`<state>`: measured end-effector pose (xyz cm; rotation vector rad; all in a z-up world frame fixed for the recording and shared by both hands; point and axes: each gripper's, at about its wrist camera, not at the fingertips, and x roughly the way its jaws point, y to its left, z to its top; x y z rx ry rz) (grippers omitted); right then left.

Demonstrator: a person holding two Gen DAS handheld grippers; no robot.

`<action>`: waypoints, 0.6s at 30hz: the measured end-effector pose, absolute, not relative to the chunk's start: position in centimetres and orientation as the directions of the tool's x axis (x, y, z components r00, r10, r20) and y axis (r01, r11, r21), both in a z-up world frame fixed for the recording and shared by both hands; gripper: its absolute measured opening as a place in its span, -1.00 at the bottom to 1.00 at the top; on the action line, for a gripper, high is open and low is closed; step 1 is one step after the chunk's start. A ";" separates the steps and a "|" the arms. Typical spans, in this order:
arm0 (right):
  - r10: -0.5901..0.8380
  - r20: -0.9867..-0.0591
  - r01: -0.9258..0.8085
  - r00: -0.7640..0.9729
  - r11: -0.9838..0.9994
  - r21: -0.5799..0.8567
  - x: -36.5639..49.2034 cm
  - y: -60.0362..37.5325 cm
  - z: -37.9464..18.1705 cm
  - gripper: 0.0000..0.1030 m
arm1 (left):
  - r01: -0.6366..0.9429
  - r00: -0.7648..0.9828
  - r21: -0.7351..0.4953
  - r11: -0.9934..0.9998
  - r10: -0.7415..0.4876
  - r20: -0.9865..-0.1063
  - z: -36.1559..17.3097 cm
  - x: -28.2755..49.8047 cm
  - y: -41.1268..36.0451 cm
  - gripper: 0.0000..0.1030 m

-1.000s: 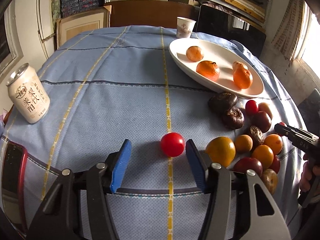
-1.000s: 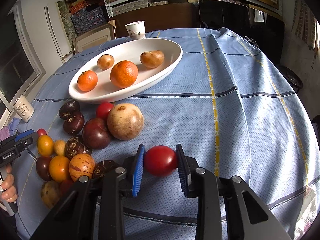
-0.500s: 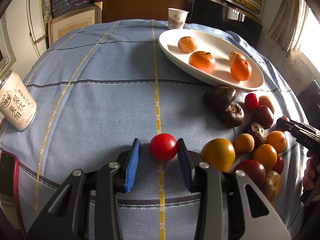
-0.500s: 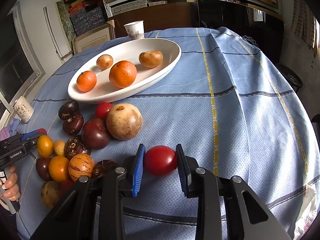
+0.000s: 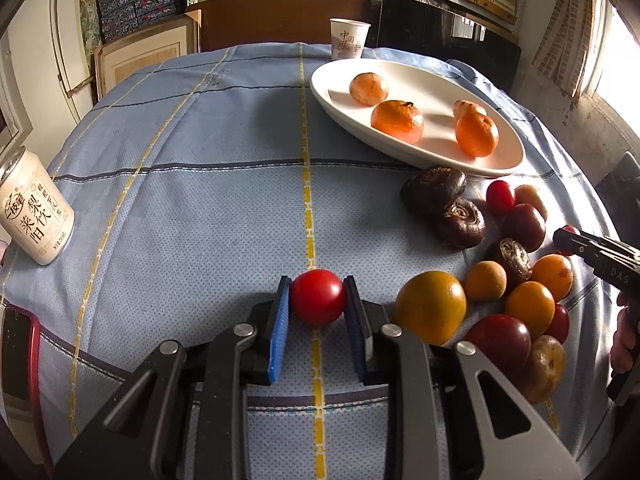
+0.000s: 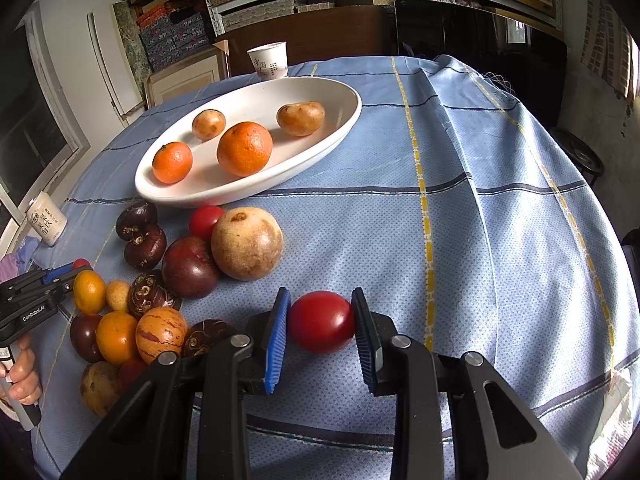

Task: Organize fruits
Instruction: 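Place the red tomato on the plate and open the left tool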

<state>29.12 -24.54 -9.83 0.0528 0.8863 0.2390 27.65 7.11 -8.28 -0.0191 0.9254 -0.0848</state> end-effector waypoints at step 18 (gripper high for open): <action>0.301 -0.634 -0.207 0.712 0.953 0.221 36.1 -22.3 -4.3 -0.39 | 0.129 0.715 0.006 0.992 -0.089 -0.693 0.4 37.9 3.6 -0.52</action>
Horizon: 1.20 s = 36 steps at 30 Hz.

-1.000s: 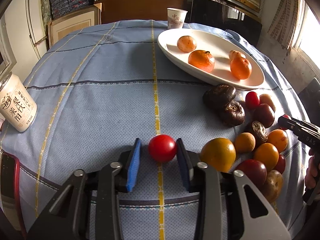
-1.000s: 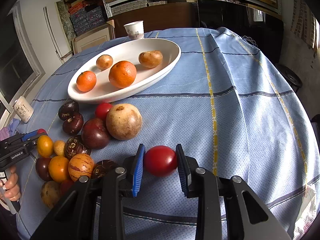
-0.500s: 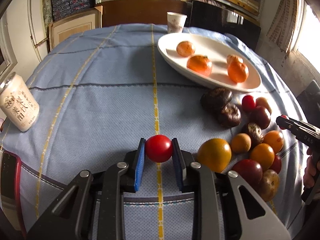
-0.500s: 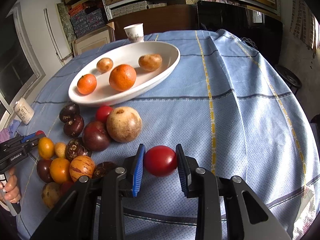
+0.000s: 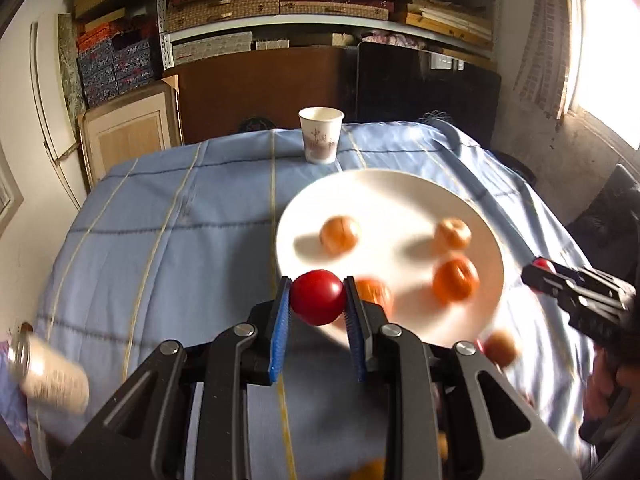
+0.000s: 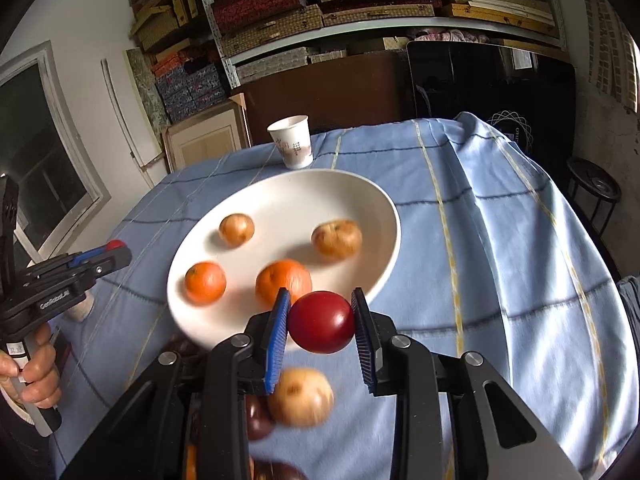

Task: Organize fruits
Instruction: 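Place the red tomato on the plate and open the left tool, then move the left tool back toward the fruit pile while the right tool reaches the dark purple fruit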

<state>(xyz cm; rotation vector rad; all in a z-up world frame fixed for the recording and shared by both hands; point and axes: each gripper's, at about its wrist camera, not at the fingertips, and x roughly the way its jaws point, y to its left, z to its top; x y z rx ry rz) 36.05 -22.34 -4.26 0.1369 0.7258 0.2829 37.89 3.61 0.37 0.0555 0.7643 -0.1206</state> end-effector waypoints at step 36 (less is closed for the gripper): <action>0.350 -0.667 -0.267 0.657 0.936 0.228 27.6 -25.0 -7.3 0.03 | 0.073 0.729 0.004 0.997 -0.051 -0.682 -3.3 26.8 6.5 0.78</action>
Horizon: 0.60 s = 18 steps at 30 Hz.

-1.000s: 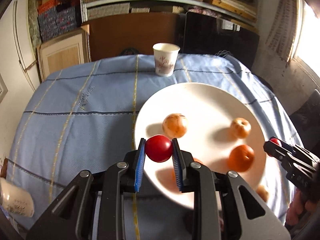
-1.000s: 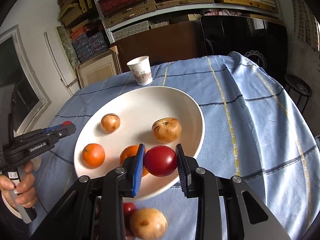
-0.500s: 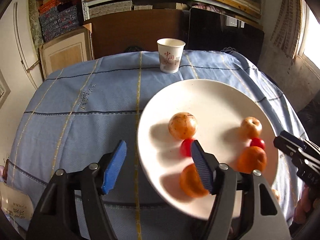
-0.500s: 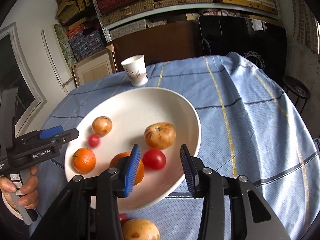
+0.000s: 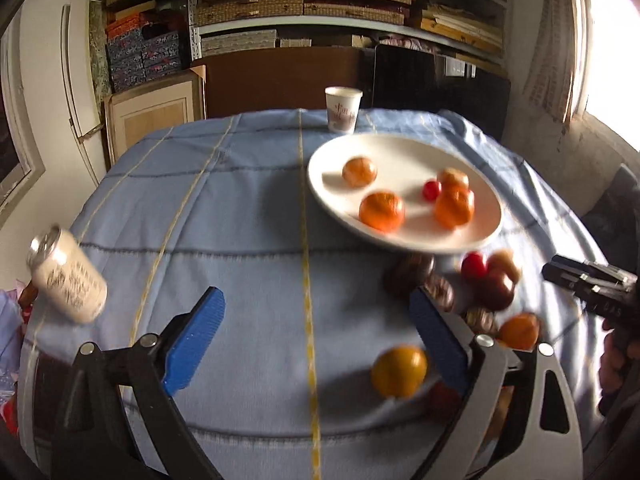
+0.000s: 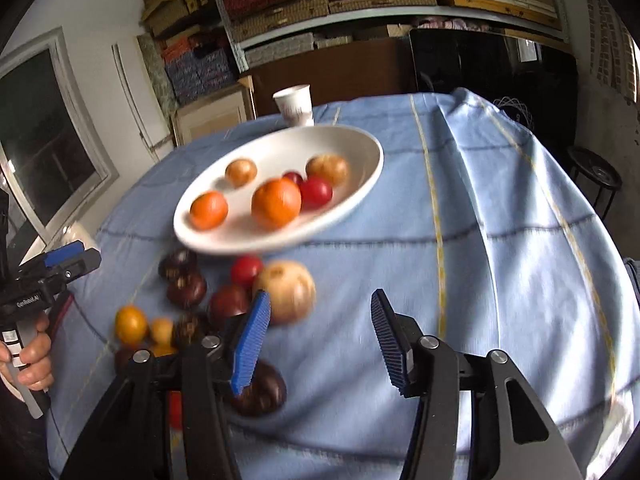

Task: Organize fruits
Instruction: 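Move the left tool back toward the fruit pile while the right tool reaches the dark purple fruit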

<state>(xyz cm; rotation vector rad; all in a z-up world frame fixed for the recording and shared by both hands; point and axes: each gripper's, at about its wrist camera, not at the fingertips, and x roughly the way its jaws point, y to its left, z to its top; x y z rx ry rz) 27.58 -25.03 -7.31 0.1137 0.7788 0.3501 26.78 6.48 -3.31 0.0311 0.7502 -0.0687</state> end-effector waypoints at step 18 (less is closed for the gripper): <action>0.340 -0.766 -0.444 0.546 0.892 0.079 24.7 -21.2 -8.9 0.03 | -0.012 0.675 -0.076 0.997 -0.048 -0.736 -5.3 25.9 8.8 0.80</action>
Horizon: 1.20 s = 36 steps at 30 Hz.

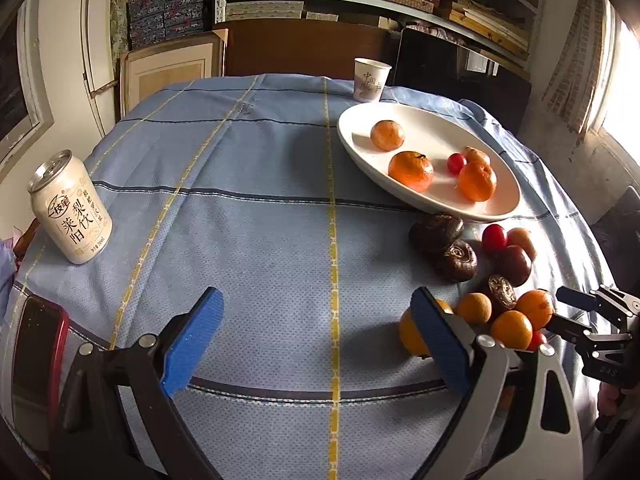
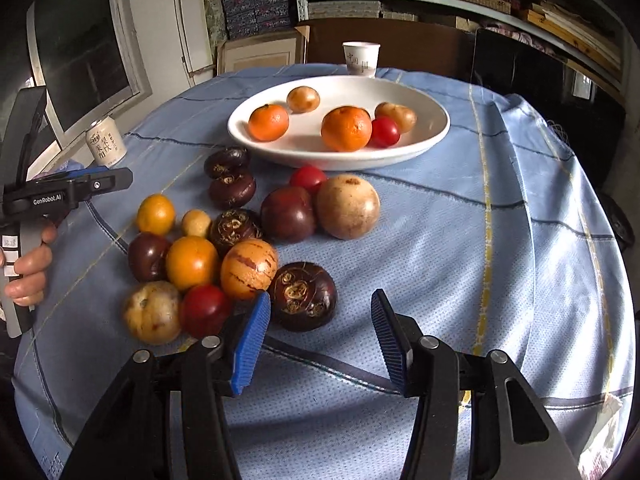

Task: Organize fruits
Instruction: 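Move the left tool back toward the fruit pile while the right tool reaches the dark purple fruit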

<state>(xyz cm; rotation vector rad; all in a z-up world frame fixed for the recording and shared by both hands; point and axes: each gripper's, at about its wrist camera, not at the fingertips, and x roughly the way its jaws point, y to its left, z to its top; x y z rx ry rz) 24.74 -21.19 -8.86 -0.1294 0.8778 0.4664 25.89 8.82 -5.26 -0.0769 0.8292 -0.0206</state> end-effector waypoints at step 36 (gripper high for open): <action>0.317 -0.753 -0.347 0.577 0.929 0.125 26.4 -22.2 -8.8 -0.21 | 0.127 0.647 -0.127 0.984 -0.180 -0.741 -5.5 25.5 6.4 0.78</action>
